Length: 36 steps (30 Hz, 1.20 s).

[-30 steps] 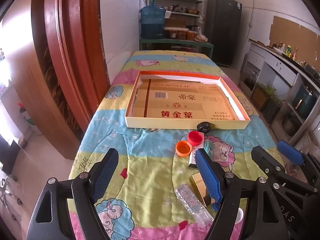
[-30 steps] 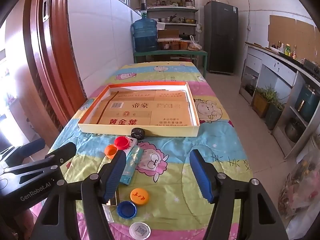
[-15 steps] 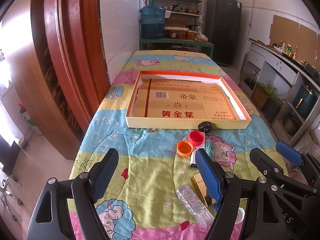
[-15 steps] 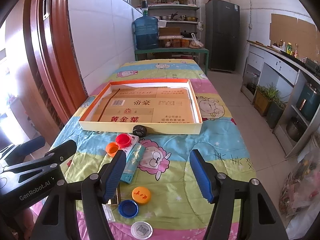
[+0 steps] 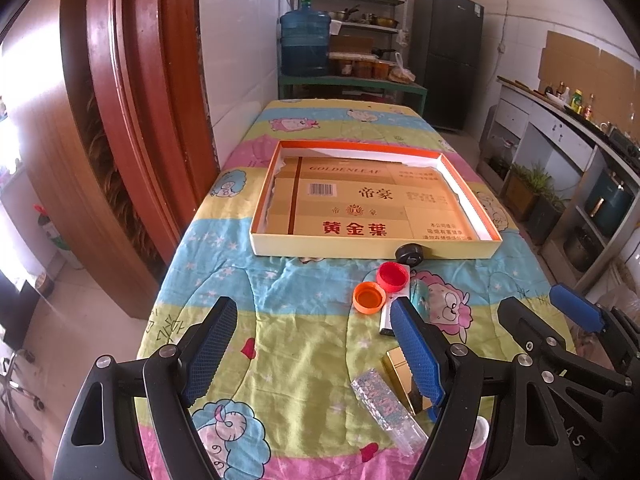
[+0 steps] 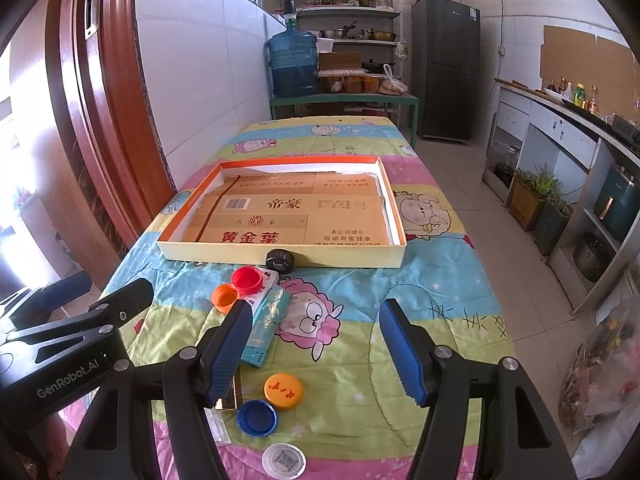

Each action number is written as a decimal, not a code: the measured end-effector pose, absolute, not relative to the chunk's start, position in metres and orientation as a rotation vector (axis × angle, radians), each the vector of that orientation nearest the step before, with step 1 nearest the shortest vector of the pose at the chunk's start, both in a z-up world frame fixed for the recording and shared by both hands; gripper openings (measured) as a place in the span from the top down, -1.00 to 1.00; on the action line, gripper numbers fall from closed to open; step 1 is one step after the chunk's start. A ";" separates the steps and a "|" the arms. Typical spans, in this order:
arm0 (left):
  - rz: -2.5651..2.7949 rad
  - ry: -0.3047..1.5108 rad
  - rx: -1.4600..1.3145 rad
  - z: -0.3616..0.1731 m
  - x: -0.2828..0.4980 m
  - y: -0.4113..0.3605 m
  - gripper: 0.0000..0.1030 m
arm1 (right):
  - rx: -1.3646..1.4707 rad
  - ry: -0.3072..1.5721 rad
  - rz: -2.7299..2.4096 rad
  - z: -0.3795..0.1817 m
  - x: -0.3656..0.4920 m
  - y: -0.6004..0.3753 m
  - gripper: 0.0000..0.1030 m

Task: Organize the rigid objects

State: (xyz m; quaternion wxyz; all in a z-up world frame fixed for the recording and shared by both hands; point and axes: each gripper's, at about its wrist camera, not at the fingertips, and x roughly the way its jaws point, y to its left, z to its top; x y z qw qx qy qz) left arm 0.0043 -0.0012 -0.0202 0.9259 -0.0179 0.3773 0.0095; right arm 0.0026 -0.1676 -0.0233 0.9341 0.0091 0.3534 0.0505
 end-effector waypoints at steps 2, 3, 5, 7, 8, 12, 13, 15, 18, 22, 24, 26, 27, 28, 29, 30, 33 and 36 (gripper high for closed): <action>0.020 0.774 -0.036 -0.020 0.004 -0.001 -0.56 | 0.017 0.723 0.103 -0.023 0.003 -0.167 -0.27; 0.020 0.773 -0.037 -0.020 0.004 -0.001 -0.56 | 0.017 0.723 0.103 -0.023 0.003 -0.168 -0.27; 0.019 0.773 -0.037 -0.020 0.004 -0.001 -0.56 | 0.019 0.724 0.106 -0.023 0.003 -0.168 -0.27; 0.020 0.773 -0.037 -0.020 0.004 -0.001 -0.56 | 0.017 0.726 0.108 -0.023 0.004 -0.167 -0.27; 0.020 0.772 -0.038 -0.020 0.004 -0.001 -0.56 | 0.016 0.726 0.109 -0.023 0.004 -0.167 -0.27; 0.019 0.777 -0.038 -0.020 0.004 -0.002 -0.56 | 0.018 0.730 0.110 -0.024 0.005 -0.167 -0.27; 0.018 0.777 -0.036 -0.020 0.004 -0.002 -0.56 | 0.018 0.733 0.111 -0.024 0.005 -0.166 -0.27; 0.017 0.777 -0.036 -0.021 0.004 -0.002 -0.56 | 0.018 0.735 0.113 -0.024 0.006 -0.166 -0.27; 0.013 0.778 -0.037 -0.021 0.005 -0.004 -0.56 | 0.019 0.738 0.118 -0.026 0.006 -0.166 -0.27; 0.010 0.784 -0.036 -0.022 0.006 -0.004 -0.56 | 0.020 0.741 0.122 -0.026 0.006 -0.166 -0.27; 0.009 0.785 -0.037 -0.022 0.006 -0.004 -0.56 | 0.022 0.745 0.126 -0.026 0.006 -0.166 -0.27; 0.009 0.784 -0.037 -0.022 0.006 -0.004 -0.56 | 0.022 0.747 0.127 -0.027 0.007 -0.166 -0.27; 0.009 0.784 -0.037 -0.022 0.006 -0.005 -0.56 | 0.022 0.748 0.127 -0.027 0.007 -0.166 -0.27; 0.010 0.785 -0.036 -0.022 0.006 -0.005 -0.56 | 0.022 0.749 0.127 -0.027 0.007 -0.166 -0.27; 0.010 0.785 -0.037 -0.022 0.006 -0.004 -0.56 | 0.022 0.748 0.127 -0.027 0.007 -0.166 -0.27; 0.008 0.786 -0.038 -0.022 0.006 -0.004 -0.56 | 0.022 0.748 0.127 -0.027 0.007 -0.166 -0.27; 0.010 0.784 -0.037 -0.022 0.006 -0.004 -0.56 | 0.022 0.749 0.127 -0.027 0.007 -0.166 -0.27; 0.010 0.786 -0.037 -0.022 0.006 -0.004 -0.56 | 0.022 0.750 0.128 -0.027 0.007 -0.166 -0.27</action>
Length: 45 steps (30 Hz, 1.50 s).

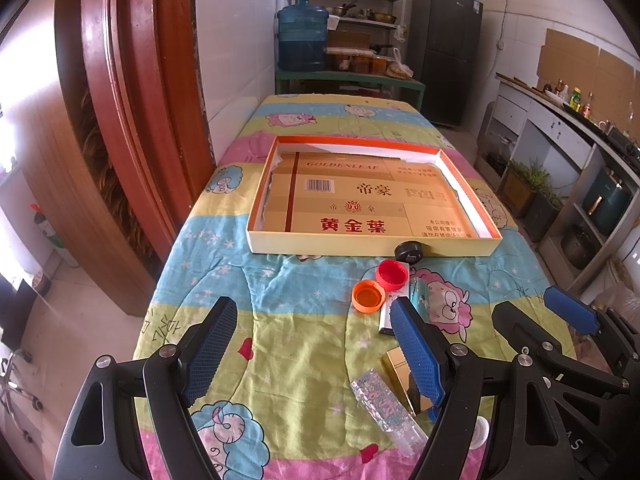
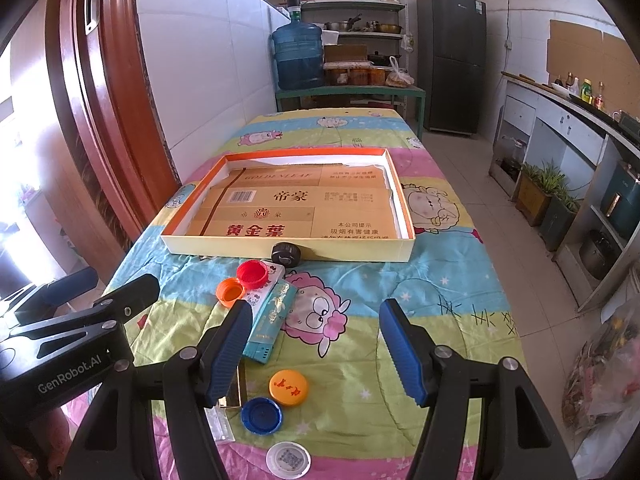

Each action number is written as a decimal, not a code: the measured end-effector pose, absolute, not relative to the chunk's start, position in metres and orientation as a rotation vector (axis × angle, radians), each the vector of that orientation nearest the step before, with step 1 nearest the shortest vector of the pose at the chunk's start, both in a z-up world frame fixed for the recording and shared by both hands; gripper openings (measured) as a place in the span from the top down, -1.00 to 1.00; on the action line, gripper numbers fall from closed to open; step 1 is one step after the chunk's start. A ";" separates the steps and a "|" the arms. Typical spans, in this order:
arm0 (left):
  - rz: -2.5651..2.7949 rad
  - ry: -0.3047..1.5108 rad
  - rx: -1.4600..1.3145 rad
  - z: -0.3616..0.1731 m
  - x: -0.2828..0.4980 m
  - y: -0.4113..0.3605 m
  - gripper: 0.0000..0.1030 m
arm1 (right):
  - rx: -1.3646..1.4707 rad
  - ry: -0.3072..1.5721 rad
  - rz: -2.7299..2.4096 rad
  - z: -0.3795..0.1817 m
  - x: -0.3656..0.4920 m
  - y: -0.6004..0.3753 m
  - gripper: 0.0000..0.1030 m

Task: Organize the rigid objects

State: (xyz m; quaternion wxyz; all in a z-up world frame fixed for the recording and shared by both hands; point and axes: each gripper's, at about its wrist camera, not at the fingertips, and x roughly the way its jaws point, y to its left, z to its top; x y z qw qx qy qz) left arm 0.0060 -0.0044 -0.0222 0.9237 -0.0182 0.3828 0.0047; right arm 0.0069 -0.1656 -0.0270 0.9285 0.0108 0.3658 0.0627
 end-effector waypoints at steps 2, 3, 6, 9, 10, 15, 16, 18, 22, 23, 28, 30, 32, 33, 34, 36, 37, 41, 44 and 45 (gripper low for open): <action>0.010 0.788 -0.038 -0.023 0.007 -0.004 -0.56 | 0.021 0.752 0.130 -0.027 0.007 -0.165 -0.27; 0.009 0.789 -0.038 -0.023 0.007 -0.005 -0.56 | 0.021 0.754 0.132 -0.027 0.008 -0.165 -0.27; 0.009 0.789 -0.040 -0.023 0.007 -0.005 -0.56 | 0.019 0.756 0.134 -0.028 0.009 -0.165 -0.27; 0.011 0.791 -0.040 -0.024 0.008 -0.004 -0.56 | 0.022 0.754 0.134 -0.028 0.010 -0.164 -0.27; 0.012 0.793 -0.040 -0.025 0.008 -0.005 -0.56 | 0.023 0.756 0.135 -0.028 0.010 -0.164 -0.27; 0.014 0.799 -0.043 -0.027 0.010 -0.003 -0.56 | 0.031 0.761 0.132 -0.030 0.010 -0.166 -0.27; 0.014 0.800 -0.044 -0.027 0.011 -0.002 -0.56 | 0.032 0.762 0.133 -0.030 0.010 -0.166 -0.27; 0.016 0.803 -0.044 -0.028 0.011 -0.003 -0.56 | 0.033 0.762 0.134 -0.031 0.010 -0.166 -0.27; 0.015 0.807 -0.047 -0.028 0.011 -0.002 -0.56 | 0.035 0.763 0.136 -0.032 0.009 -0.168 -0.27; 0.015 0.807 -0.047 -0.028 0.012 -0.001 -0.56 | 0.036 0.763 0.136 -0.032 0.008 -0.168 -0.27; 0.015 0.813 -0.050 -0.030 0.013 0.000 -0.56 | 0.039 0.766 0.136 -0.033 0.008 -0.169 -0.27; 0.016 0.815 -0.051 -0.031 0.013 0.000 -0.56 | 0.040 0.768 0.135 -0.034 0.007 -0.169 -0.27; 0.016 0.814 -0.051 -0.031 0.013 0.001 -0.56 | 0.041 0.770 0.134 -0.035 0.006 -0.170 -0.27; 0.016 0.816 -0.052 -0.032 0.013 0.001 -0.56 | 0.041 0.771 0.135 -0.035 0.005 -0.170 -0.27; 0.017 0.817 -0.052 -0.032 0.013 0.001 -0.56 | 0.041 0.772 0.135 -0.036 0.005 -0.170 -0.27; 0.018 0.820 -0.053 -0.033 0.013 0.002 -0.56 | 0.038 0.773 0.136 -0.037 0.004 -0.169 -0.27; 0.019 0.820 -0.053 -0.033 0.013 0.002 -0.56 | 0.036 0.774 0.138 -0.037 0.003 -0.169 -0.27; 0.029 0.825 -0.063 -0.035 0.013 0.006 -0.56 | 0.033 0.785 0.144 -0.041 0.001 -0.170 -0.27; 0.043 0.828 -0.073 -0.038 0.012 0.011 -0.56 | 0.032 0.796 0.160 -0.045 -0.003 -0.171 -0.27; 0.048 0.831 -0.078 -0.039 0.012 0.013 -0.56 | 0.029 0.805 0.172 -0.047 -0.005 -0.171 -0.27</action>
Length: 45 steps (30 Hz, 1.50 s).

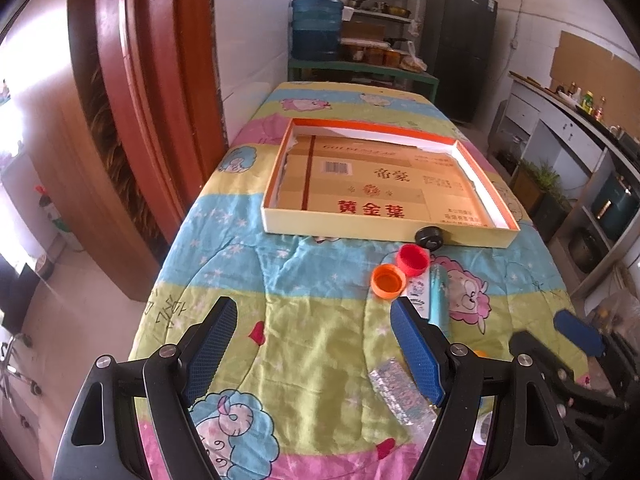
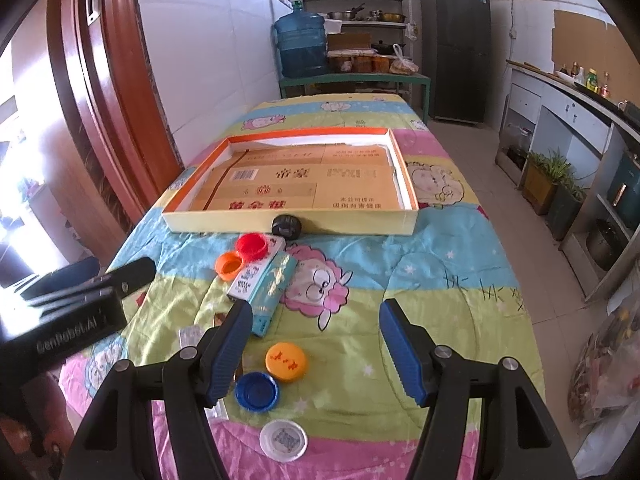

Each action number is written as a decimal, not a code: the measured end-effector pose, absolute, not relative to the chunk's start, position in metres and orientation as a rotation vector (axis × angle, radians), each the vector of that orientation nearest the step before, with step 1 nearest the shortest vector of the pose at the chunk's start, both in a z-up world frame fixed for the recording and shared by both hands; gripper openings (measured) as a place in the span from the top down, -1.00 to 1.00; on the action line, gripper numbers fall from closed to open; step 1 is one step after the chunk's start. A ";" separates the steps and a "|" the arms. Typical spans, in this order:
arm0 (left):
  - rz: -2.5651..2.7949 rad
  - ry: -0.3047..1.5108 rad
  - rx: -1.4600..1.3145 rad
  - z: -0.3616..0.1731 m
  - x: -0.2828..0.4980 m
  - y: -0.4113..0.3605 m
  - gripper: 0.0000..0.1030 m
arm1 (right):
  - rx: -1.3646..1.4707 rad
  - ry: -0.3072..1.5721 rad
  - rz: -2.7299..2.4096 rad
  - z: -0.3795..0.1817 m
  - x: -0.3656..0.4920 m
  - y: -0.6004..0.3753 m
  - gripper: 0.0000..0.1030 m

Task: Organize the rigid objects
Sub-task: 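Lower the right gripper onto the white QR-printed cap and grasp it, then grasp the clear patterned bottle with the left gripper while the right gripper holds the white cap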

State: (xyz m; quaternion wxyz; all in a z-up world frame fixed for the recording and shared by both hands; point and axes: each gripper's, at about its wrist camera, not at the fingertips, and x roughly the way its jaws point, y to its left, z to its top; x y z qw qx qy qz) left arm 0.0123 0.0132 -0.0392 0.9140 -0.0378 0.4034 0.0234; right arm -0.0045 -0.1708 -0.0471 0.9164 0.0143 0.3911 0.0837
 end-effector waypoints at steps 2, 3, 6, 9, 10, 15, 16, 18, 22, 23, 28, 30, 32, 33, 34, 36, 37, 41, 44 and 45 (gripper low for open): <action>0.059 0.839 -0.087 -0.043 0.012 0.018 -0.56 | 0.024 0.826 0.199 -0.053 -0.008 -0.170 -0.27; 0.063 0.844 -0.089 -0.045 0.011 0.019 -0.56 | 0.016 0.838 0.212 -0.056 -0.011 -0.169 -0.27; 0.055 0.859 -0.103 -0.052 0.007 0.025 -0.56 | -0.002 0.880 0.249 -0.068 -0.018 -0.166 -0.27; 0.019 0.872 -0.119 -0.060 -0.001 0.025 -0.56 | -0.024 0.926 0.250 -0.080 -0.024 -0.165 -0.27; 0.010 0.874 -0.118 -0.062 -0.003 0.024 -0.56 | -0.027 0.942 0.253 -0.084 -0.026 -0.165 -0.27; -0.046 0.878 -0.105 -0.070 -0.017 0.013 -0.56 | -0.054 0.970 0.282 -0.096 -0.036 -0.161 -0.27; -0.057 0.879 -0.097 -0.071 -0.019 0.010 -0.56 | -0.070 0.968 0.285 -0.097 -0.037 -0.159 -0.27; -0.069 0.883 -0.085 -0.072 -0.020 0.005 -0.56 | -0.100 0.963 0.277 -0.100 -0.040 -0.156 -0.18; -0.092 0.897 -0.070 -0.076 -0.022 -0.003 -0.56 | -0.126 0.939 0.267 -0.100 -0.042 -0.156 0.22; -0.097 0.901 -0.065 -0.077 -0.023 -0.005 -0.56 | -0.123 0.938 0.271 -0.099 -0.042 -0.157 0.42; -0.133 0.922 -0.032 -0.082 -0.027 -0.020 -0.56 | -0.113 0.935 0.285 -0.098 -0.043 -0.160 0.41; -0.142 0.936 -0.025 -0.085 -0.027 -0.025 -0.56 | -0.103 0.934 0.290 -0.098 -0.043 -0.161 0.41; -0.149 0.948 -0.023 -0.088 -0.027 -0.029 -0.56 | -0.090 0.933 0.294 -0.098 -0.043 -0.163 0.41; -0.164 0.953 -0.029 -0.090 -0.026 -0.032 -0.56 | -0.086 0.933 0.295 -0.098 -0.044 -0.164 0.41; -0.170 0.956 -0.029 -0.090 -0.027 -0.034 -0.56 | -0.083 0.932 0.297 -0.098 -0.044 -0.164 0.41; -0.187 0.981 -0.013 -0.095 -0.027 -0.040 -0.56 | -0.077 0.931 0.299 -0.098 -0.044 -0.165 0.41; -0.195 0.989 -0.017 -0.098 -0.027 -0.042 -0.56 | -0.075 0.931 0.300 -0.098 -0.045 -0.166 0.41; -0.175 1.002 -0.041 -0.104 -0.022 -0.037 -0.56 | -0.077 0.927 0.302 -0.098 -0.047 -0.166 0.41; -0.160 0.996 -0.062 -0.104 -0.022 -0.029 -0.32 | -0.058 0.928 0.302 -0.098 -0.047 -0.169 0.41; -0.147 0.992 -0.063 -0.103 -0.022 -0.025 -0.22 | -0.056 0.928 0.302 -0.097 -0.047 -0.169 0.41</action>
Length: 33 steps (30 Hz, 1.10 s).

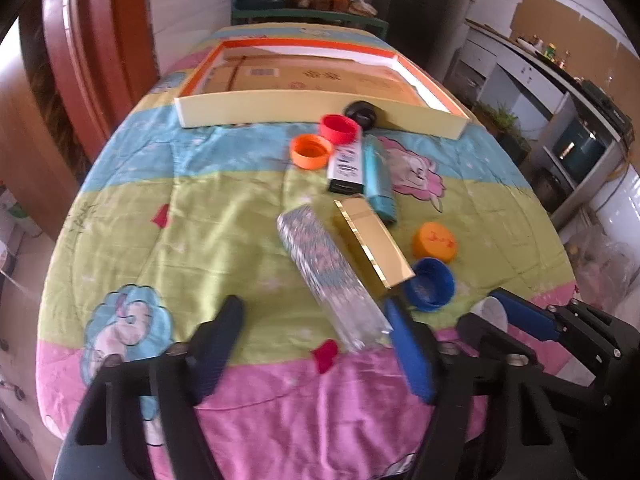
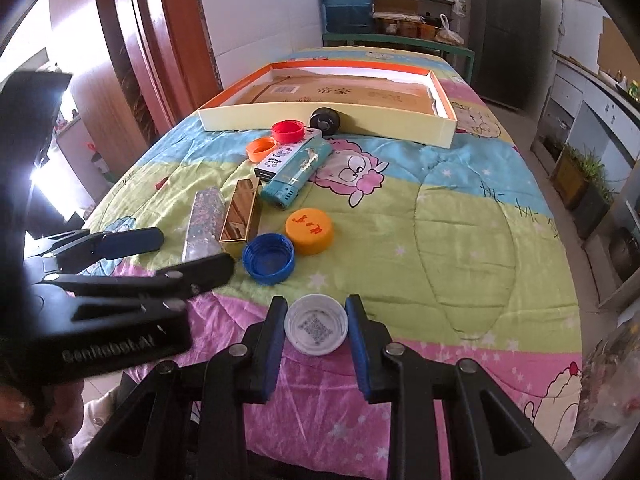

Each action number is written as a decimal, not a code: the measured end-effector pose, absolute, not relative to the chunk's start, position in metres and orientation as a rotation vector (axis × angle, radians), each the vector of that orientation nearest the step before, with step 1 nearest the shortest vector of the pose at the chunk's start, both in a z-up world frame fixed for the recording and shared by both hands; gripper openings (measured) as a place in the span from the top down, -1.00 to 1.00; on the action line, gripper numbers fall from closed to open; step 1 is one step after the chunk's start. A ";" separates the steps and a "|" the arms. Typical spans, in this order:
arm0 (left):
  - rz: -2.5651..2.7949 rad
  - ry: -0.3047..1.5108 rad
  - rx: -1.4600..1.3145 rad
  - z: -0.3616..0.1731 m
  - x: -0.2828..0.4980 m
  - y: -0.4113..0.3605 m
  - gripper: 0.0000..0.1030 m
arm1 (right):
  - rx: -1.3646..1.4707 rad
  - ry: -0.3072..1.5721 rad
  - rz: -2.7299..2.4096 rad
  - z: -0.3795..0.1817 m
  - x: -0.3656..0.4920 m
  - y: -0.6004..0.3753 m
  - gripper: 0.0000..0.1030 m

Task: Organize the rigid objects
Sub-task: 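Grasp the clear patterned bottle with the left gripper while the right gripper holds the white cap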

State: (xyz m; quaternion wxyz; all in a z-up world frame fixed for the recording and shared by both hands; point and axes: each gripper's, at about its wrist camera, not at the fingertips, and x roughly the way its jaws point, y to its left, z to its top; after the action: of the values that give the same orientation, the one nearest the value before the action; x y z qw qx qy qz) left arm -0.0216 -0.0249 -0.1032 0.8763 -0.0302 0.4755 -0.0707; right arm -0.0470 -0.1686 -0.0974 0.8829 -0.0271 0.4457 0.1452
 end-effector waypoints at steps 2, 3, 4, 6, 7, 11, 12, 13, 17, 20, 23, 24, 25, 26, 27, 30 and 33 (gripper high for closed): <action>-0.132 0.992 -0.071 -0.102 -0.022 -0.017 0.17 | -0.059 0.927 0.302 -0.097 -0.047 -0.168 0.41; -0.133 0.991 -0.095 -0.102 -0.021 -0.009 0.22 | -0.058 0.927 0.304 -0.097 -0.047 -0.169 0.41; -0.140 0.991 -0.113 -0.102 -0.021 -0.005 0.25 | -0.057 0.927 0.305 -0.097 -0.047 -0.169 0.41; -0.150 0.992 -0.157 -0.102 -0.019 0.003 0.25 | -0.052 0.926 0.309 -0.097 -0.046 -0.168 0.41; -0.150 0.993 -0.164 -0.102 -0.017 0.004 0.25 | -0.048 0.925 0.313 -0.097 -0.045 -0.168 0.41; -0.139 1.002 -0.127 -0.101 -0.010 -0.002 0.24 | -0.049 0.931 0.322 -0.098 -0.041 -0.164 0.41; -0.139 1.003 -0.110 -0.101 -0.007 -0.004 0.25 | -0.047 0.933 0.323 -0.098 -0.040 -0.164 0.41; -0.141 1.001 -0.095 -0.101 -0.005 -0.006 0.25 | -0.044 0.937 0.325 -0.098 -0.038 -0.163 0.41; -0.162 0.992 -0.088 -0.100 0.000 -0.006 0.60 | -0.035 0.938 0.323 -0.095 -0.034 -0.165 0.41; -0.182 0.998 -0.107 -0.100 0.006 -0.003 0.60 | -0.025 0.917 0.306 -0.088 -0.030 -0.169 0.41; -0.189 0.995 -0.124 -0.099 0.008 -0.001 0.60 | -0.009 0.904 0.297 -0.082 -0.024 -0.173 0.41; -0.190 0.990 -0.124 -0.098 0.009 -0.001 0.60 | 0.003 0.900 0.298 -0.079 -0.021 -0.175 0.41; -0.192 0.984 -0.122 -0.096 0.010 -0.001 0.60 | 0.012 0.900 0.300 -0.078 -0.019 -0.176 0.41; -0.194 0.978 -0.120 -0.095 0.010 -0.001 0.60 | 0.021 0.898 0.304 -0.076 -0.016 -0.177 0.41; -0.198 0.968 -0.122 -0.092 0.011 0.000 0.61 | 0.028 0.894 0.305 -0.074 -0.014 -0.178 0.41; -0.188 0.925 -0.118 -0.083 0.010 0.002 0.61 | 0.034 0.873 0.301 -0.066 -0.007 -0.180 0.41; -0.184 0.898 -0.131 -0.072 0.018 0.008 0.61 | 0.048 0.858 0.302 -0.059 0.001 -0.183 0.41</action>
State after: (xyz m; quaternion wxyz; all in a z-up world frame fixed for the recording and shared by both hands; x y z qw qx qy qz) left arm 0.0177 0.0085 -0.0716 0.8948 -0.0631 0.4330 -0.0889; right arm 0.0011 -0.1832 -0.0594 0.8981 0.0230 0.4144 0.1456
